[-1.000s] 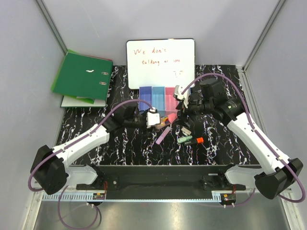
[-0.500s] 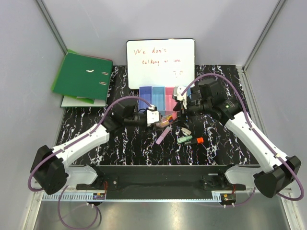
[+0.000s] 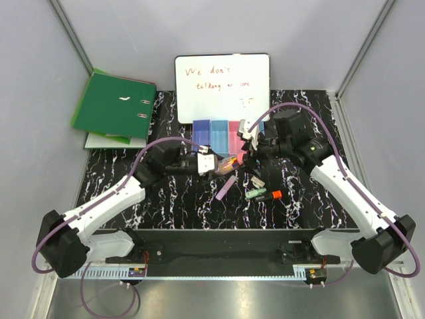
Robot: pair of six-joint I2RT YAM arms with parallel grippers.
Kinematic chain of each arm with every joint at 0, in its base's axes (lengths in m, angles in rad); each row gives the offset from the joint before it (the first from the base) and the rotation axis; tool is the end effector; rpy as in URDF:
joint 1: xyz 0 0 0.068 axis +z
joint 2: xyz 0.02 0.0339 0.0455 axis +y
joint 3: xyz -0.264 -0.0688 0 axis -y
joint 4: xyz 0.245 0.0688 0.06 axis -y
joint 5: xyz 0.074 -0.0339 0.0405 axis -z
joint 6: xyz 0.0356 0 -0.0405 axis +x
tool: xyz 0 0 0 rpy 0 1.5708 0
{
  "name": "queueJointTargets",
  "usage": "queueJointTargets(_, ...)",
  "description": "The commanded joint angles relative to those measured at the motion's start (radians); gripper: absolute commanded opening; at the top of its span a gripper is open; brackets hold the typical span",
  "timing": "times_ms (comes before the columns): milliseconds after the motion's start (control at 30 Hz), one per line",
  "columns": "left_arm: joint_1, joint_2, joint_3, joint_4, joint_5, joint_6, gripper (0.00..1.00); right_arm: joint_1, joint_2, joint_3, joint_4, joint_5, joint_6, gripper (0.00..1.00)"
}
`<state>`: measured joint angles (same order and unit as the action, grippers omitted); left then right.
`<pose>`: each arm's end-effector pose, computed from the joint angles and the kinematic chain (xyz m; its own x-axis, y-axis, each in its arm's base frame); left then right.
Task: Sort the stationery into containers
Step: Pick up the stationery from the center of the board, then place the stationery in the storage box.
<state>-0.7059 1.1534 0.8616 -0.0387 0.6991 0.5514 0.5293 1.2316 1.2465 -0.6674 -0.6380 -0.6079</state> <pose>0.1835 -0.1865 0.3090 0.2924 0.2776 -0.9151 0.9469 0.0495 0.3176 0.2118 0.1485 0.3638 0.0348 -0.5112 -0.8588 -0.9676 0.1979 -0.1570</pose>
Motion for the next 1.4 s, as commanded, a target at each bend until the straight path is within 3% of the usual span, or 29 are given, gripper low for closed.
queueJointTargets(0,-0.01,-0.04,-0.013,0.094,0.059,0.019,0.0,0.0,0.019,0.039,0.054,0.017,0.0,0.78)
queueJointTargets(100,-0.012,-0.04,-0.018,0.094,0.057,0.022,0.0,0.0,0.031,0.051,0.054,0.011,0.002,0.69)
queueJointTargets(233,-0.014,-0.031,-0.019,0.095,0.054,0.035,0.0,0.0,0.031,0.056,0.054,-0.002,0.013,0.42)
queueJointTargets(400,-0.014,0.006,-0.01,0.1,0.063,0.048,0.0,0.0,0.029,0.062,0.055,-0.018,0.026,0.38)
queueJointTargets(467,-0.014,0.028,0.004,0.1,0.063,0.051,0.0,0.0,0.028,0.073,0.054,-0.022,0.034,0.31)
queueJointTargets(567,-0.015,0.058,0.022,0.102,0.063,0.061,0.0,0.0,0.031,0.088,0.052,-0.029,0.04,0.34)
queueJointTargets(600,-0.017,0.066,0.025,0.102,0.063,0.074,0.0,0.0,0.031,0.09,0.052,-0.032,0.042,0.46)
queueJointTargets(667,-0.017,0.09,0.031,0.102,0.069,0.082,0.0,0.003,0.032,0.099,0.052,-0.043,0.051,0.57)
queueJointTargets(800,-0.026,0.114,0.045,0.111,0.069,0.094,0.0,0.003,0.034,0.103,0.051,-0.048,0.056,0.61)
queueJointTargets(867,-0.027,0.121,0.047,0.117,0.071,0.099,0.0,0.005,0.032,0.105,0.051,-0.051,0.059,0.7)
queueJointTargets(1367,-0.027,0.055,0.001,0.158,0.017,0.071,0.0,0.006,0.003,0.065,-0.04,-0.052,-0.003,0.75)
